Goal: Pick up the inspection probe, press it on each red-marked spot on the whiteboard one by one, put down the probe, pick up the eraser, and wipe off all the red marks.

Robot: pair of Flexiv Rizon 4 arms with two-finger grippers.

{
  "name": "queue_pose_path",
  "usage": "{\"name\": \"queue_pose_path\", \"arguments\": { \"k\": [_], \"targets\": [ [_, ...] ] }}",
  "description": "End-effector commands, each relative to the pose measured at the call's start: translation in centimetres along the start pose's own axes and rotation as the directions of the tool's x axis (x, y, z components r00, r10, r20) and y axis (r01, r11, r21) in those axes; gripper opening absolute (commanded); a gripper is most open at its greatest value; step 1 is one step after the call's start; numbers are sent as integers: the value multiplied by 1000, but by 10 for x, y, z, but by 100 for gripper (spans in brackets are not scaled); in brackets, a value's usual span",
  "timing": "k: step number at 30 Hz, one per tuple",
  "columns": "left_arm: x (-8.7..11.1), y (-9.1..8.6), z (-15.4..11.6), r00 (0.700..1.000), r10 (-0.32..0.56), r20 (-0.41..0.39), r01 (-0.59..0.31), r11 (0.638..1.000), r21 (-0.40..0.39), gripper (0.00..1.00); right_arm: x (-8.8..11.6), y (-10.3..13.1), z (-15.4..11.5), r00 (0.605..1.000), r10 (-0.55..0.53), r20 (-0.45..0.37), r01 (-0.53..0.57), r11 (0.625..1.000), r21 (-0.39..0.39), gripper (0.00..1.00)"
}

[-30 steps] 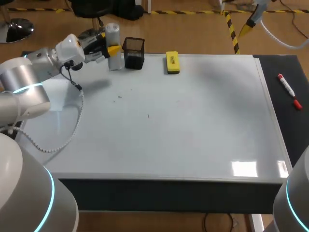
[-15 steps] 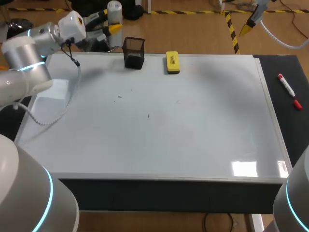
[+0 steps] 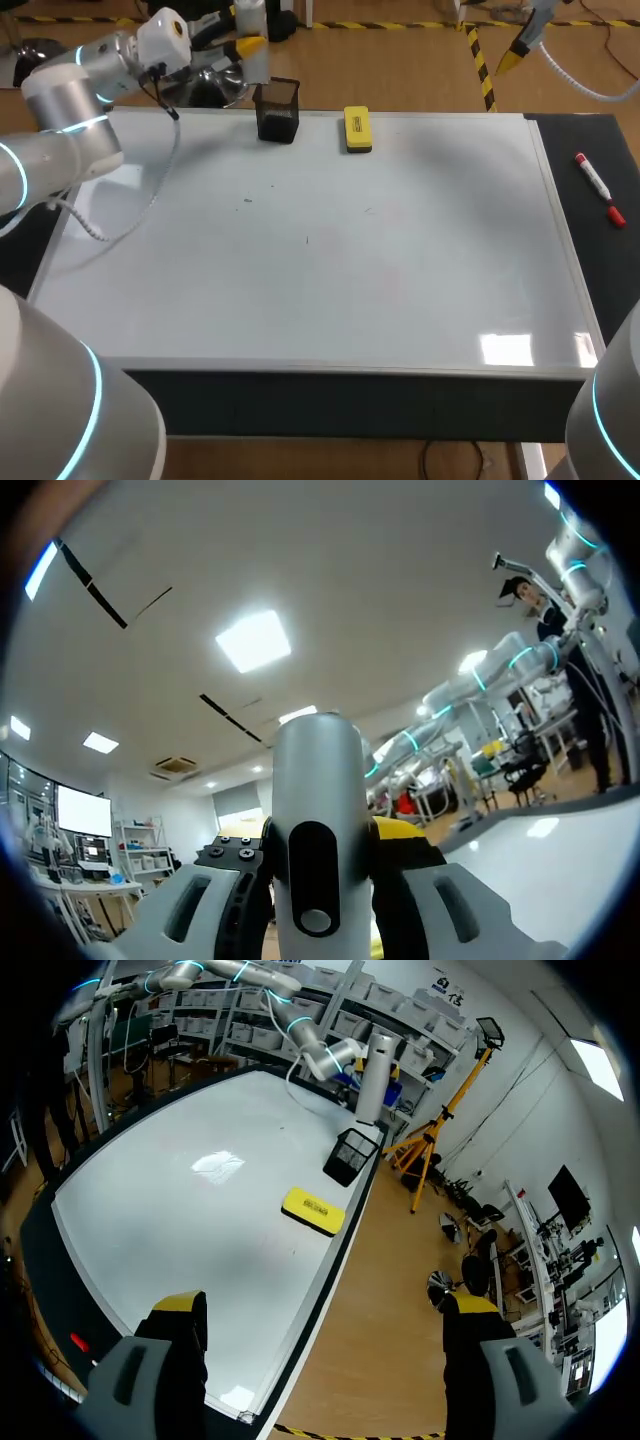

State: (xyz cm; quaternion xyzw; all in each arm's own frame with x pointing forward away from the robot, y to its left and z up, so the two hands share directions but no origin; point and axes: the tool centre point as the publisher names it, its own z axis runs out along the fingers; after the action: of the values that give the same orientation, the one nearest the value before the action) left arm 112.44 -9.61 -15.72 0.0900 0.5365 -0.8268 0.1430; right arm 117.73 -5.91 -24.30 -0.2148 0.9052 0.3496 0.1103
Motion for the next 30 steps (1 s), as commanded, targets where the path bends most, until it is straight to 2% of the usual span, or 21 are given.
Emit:
{"name": "queue_pose_path", "arguments": {
  "k": [1,17,30],
  "targets": [
    [-12,12,8,994,-28,-104,32,999,40,0,-1,0,-1,1000,-1,-5,1,1000,4,100],
    [-22,29,16,977,-161,-139,160,987,-21,0,-1,0,-1,1000,-1,-5,1,1000,4,100],
    [-20,47,16,971,-213,-109,215,977,3,0,-1,0,-1,1000,-1,-5,1,1000,4,100]
  ]
}}
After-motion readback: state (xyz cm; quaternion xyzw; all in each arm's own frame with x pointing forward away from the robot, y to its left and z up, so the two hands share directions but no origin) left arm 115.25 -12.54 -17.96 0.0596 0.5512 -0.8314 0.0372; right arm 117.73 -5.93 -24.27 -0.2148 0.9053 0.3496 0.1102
